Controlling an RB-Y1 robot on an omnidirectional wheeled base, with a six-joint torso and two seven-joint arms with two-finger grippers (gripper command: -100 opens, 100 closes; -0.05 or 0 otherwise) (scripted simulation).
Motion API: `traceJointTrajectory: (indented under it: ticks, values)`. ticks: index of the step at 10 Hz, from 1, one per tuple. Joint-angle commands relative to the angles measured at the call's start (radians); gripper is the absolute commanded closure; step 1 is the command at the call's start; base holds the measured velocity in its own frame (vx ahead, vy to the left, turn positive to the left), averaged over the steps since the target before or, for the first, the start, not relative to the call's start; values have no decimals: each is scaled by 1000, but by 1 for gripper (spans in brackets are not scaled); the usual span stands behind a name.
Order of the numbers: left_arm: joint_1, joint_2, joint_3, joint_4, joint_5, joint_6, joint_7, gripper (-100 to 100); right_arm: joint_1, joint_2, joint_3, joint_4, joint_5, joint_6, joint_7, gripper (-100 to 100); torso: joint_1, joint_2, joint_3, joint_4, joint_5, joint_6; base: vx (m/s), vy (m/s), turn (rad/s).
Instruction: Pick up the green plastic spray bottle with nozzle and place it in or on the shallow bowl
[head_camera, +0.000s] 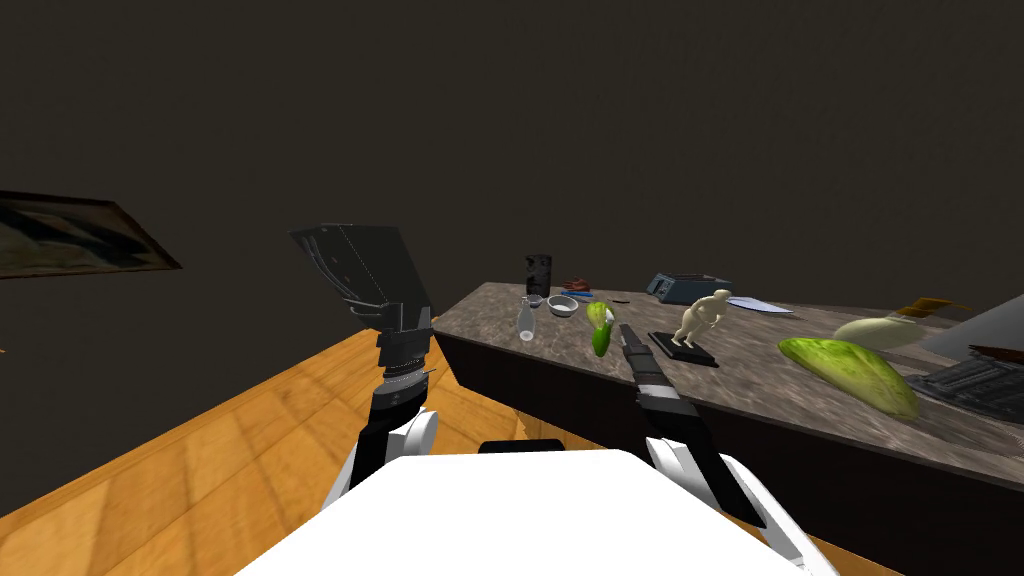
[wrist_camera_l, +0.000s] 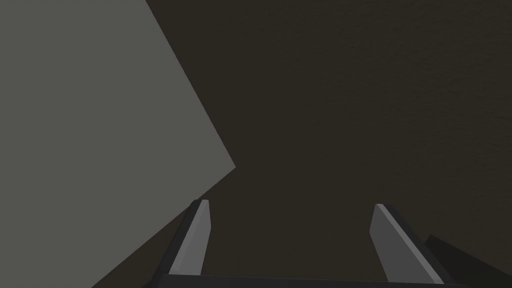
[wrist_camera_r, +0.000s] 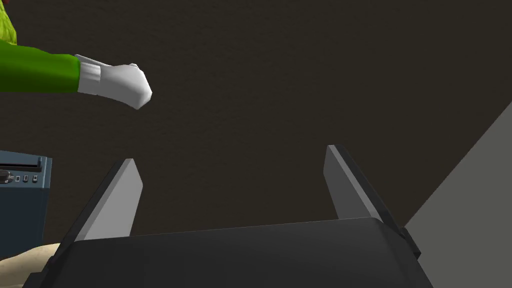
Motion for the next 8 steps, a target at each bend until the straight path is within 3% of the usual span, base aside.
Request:
traceJointTrajectory:
  ticks: [1,8]
  values:
    - [0,0,0,0,0,0,0,0,16,0,-15,36,24,14,27,-100,0,0,0,0,0,0,3,93,-31]
    - [0,0,0,0,0,0,0,0,-11,-70,-100,209,149,91,154,-100,-1,-4,-2,-1,0,0,33,88,-21]
